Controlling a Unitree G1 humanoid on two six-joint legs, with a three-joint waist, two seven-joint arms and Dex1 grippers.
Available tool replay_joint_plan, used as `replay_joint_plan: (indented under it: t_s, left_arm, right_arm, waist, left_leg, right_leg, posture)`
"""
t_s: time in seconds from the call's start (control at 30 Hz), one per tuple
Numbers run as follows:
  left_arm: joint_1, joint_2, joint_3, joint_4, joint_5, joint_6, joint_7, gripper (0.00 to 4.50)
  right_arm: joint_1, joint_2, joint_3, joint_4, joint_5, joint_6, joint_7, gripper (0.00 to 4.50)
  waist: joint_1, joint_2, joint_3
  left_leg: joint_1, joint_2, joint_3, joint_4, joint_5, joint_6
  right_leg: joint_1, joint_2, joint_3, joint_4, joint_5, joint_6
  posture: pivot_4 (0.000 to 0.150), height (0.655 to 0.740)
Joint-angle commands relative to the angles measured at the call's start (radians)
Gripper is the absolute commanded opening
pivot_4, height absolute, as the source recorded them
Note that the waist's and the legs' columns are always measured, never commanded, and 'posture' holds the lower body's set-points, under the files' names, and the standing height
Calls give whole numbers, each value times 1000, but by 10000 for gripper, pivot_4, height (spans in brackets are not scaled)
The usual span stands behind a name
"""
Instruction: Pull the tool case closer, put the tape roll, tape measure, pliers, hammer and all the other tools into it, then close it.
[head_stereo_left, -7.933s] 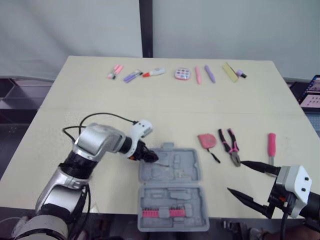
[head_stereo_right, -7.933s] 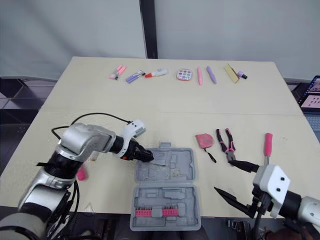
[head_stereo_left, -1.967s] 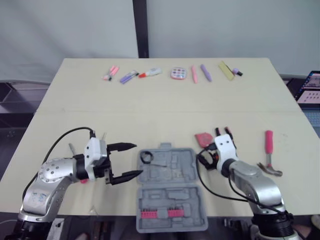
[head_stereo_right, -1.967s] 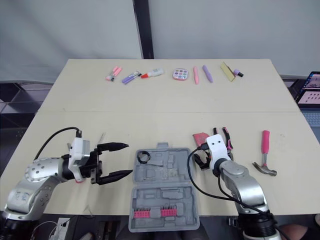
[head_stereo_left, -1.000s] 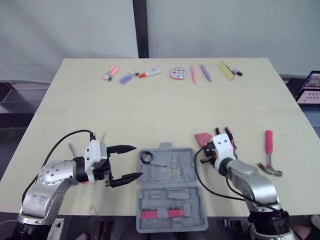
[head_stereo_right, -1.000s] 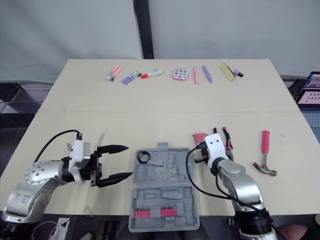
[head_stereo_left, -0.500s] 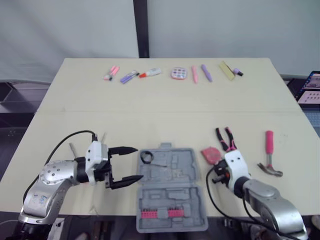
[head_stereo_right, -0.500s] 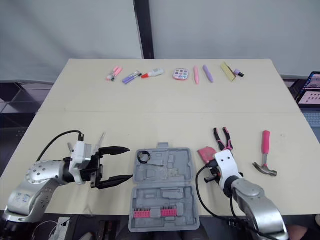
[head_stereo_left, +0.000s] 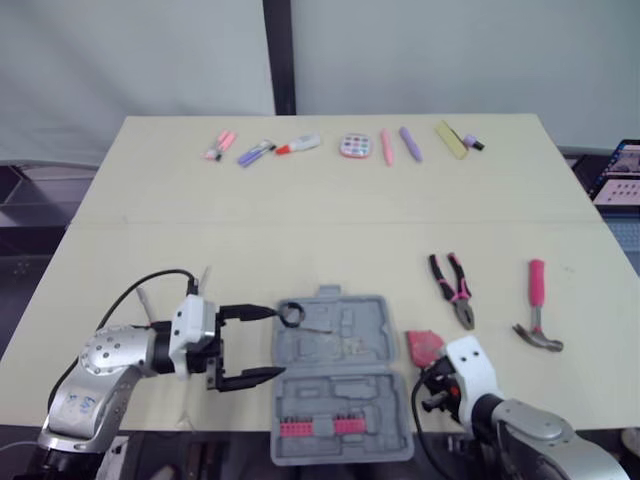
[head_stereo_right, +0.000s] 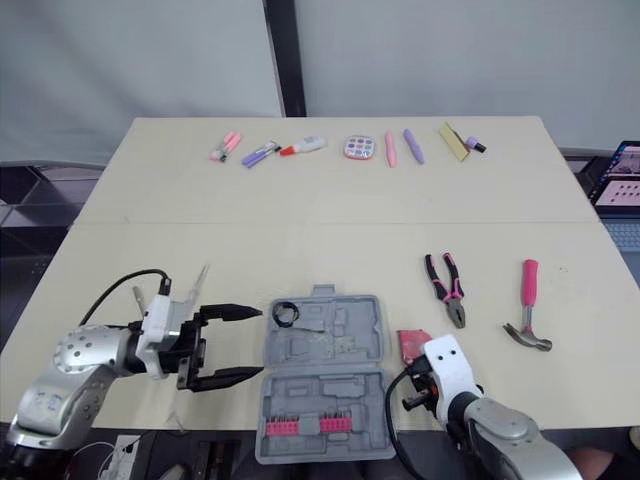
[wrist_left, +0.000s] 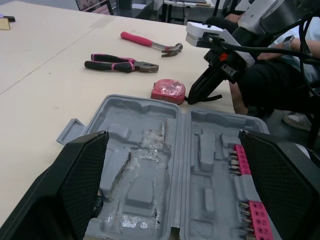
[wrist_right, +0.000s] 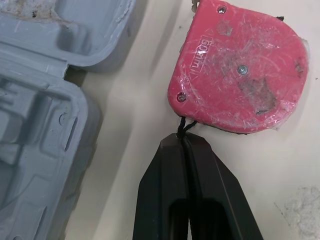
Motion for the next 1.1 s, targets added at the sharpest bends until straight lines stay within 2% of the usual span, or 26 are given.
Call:
replay_joint_plan:
  t_s: [0.03,1.1]
  left_arm:
    - [23,13,8,1,3,-46,-30,45000]
    - [106,18,23,66,11,-195,-78,45000]
  right_arm:
    - [38,5,-15,-70,22,16,-4,603]
    - [83,-8,-13,-66,41,1,6,603]
  waist:
    - [0,0,0]
    - [-1,0,0]
  left_leg:
    - [0,0,0,0,0,0]
    - [0,0,0,-1,1,0]
  right_leg:
    - [0,0,0,0,0,0]
    - [0,0,0,0,0,0]
  posture:
    - [1500,7336]
    - [1500,7336]
